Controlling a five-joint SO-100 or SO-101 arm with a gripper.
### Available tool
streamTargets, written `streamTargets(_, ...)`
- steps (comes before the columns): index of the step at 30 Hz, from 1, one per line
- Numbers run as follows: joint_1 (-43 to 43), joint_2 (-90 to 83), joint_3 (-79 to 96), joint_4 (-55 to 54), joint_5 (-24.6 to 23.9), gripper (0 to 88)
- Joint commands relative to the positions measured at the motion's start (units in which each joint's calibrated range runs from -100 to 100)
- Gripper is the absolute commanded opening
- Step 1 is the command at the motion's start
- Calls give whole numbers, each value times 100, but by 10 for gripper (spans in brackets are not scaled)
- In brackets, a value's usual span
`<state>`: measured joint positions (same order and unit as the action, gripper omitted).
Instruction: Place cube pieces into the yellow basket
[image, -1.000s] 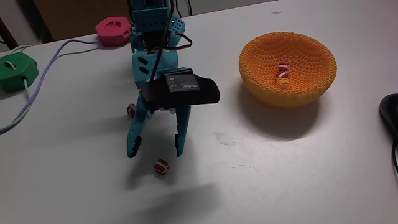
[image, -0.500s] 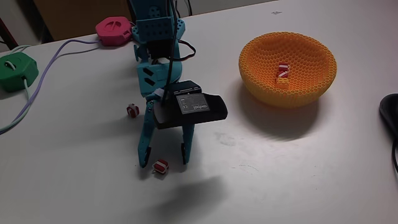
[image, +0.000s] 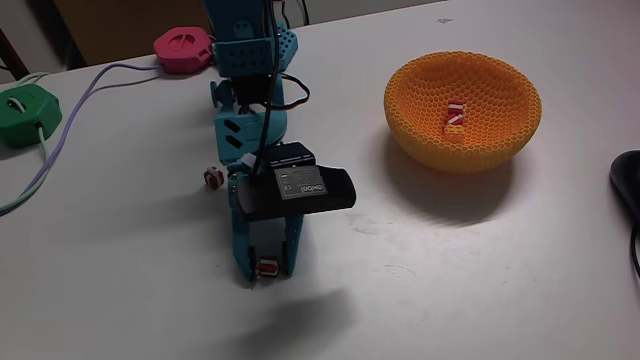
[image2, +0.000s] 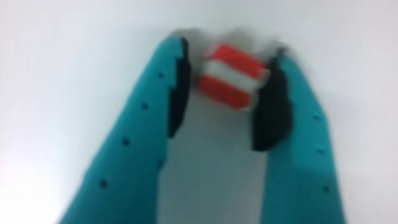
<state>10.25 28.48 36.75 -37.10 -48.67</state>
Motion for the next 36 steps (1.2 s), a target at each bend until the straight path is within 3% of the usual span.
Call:
streamTargets(1, 84, -45, -367, 18, 239, 0)
streamTargets(7, -28, -471, 85, -1077, 557, 0)
streamTargets(12, -960, -1731, 605, -425, 400, 0)
streamTargets(15, -1789, -2564, 731, 887, 83, 0)
streamTargets(18, -2619, -3094, -11, 3189, -303, 0)
streamTargets(21, -3159, -3284, -868, 4805, -498, 0)
streamTargets(28, -4324, -3672, -1850, 7472, -1148, 0)
streamTargets(36, -5275, -3852, -2178, 9193, -1832, 0)
